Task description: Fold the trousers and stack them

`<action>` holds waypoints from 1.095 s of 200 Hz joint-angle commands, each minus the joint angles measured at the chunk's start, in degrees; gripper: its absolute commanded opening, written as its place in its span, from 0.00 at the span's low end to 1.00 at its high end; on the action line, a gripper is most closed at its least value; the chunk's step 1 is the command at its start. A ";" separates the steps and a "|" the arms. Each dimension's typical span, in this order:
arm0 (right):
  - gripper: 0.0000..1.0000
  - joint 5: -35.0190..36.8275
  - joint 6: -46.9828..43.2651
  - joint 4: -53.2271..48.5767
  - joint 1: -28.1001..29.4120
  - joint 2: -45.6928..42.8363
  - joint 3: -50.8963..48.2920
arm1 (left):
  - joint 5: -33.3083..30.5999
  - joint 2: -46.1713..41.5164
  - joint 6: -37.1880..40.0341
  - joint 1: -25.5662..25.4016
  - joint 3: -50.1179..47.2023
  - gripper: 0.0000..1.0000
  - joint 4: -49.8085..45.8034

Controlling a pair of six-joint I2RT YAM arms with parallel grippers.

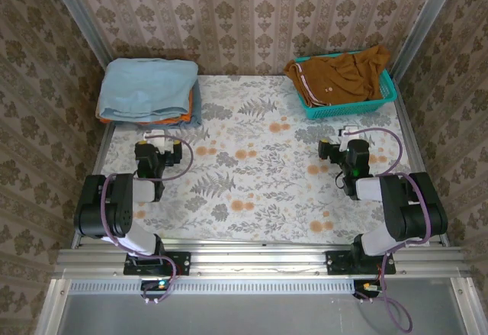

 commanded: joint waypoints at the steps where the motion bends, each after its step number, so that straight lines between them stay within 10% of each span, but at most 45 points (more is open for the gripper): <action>1: 1.00 2.22 0.40 2.54 0.37 0.63 1.08 | 0.77 0.67 0.79 -0.13 1.33 1.00 0.95; 219: 1.00 2.23 0.40 2.54 0.44 0.65 1.08 | -0.55 0.70 1.02 -0.70 0.94 1.00 1.78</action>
